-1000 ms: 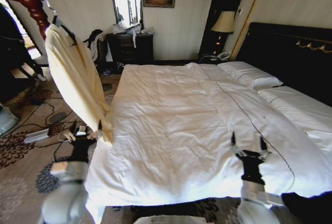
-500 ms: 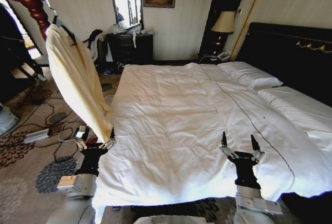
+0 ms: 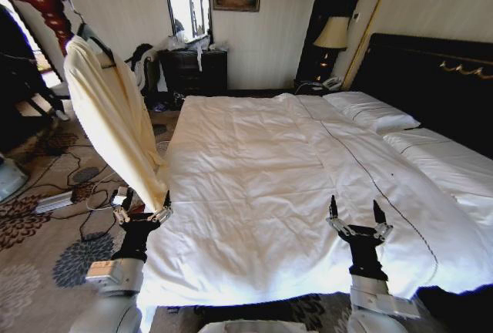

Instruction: Pick up the clothes from the bed and hang them on the clothes hanger.

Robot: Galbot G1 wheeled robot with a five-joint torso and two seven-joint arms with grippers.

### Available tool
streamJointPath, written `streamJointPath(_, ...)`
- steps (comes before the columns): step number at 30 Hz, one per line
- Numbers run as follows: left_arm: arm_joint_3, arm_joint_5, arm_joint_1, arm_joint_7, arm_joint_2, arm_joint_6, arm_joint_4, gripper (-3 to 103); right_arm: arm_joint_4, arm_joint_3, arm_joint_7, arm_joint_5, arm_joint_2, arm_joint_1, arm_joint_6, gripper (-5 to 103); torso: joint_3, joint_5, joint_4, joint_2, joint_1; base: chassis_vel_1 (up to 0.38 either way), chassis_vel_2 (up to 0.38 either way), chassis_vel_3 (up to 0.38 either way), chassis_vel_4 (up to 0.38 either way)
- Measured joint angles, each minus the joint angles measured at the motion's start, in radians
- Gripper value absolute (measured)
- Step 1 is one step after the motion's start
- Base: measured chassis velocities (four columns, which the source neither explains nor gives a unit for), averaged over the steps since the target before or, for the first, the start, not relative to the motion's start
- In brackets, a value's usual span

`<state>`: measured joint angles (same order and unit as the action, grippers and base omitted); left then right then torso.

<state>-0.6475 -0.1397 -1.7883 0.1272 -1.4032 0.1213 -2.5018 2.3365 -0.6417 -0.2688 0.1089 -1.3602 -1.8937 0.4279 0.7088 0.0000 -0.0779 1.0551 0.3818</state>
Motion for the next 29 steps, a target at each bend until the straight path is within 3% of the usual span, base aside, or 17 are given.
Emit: streamJointPath(29, 0.000, -0.002, 0.000, 0.002, 0.002, 0.001, 0.002, 100, -0.001, -0.001, 0.001, 0.002, 0.000, 0.001, 0.000, 100, 0.000, 0.0000, 0.0000, 0.000, 0.000, 0.000, 0.000, 0.000, 0.000)
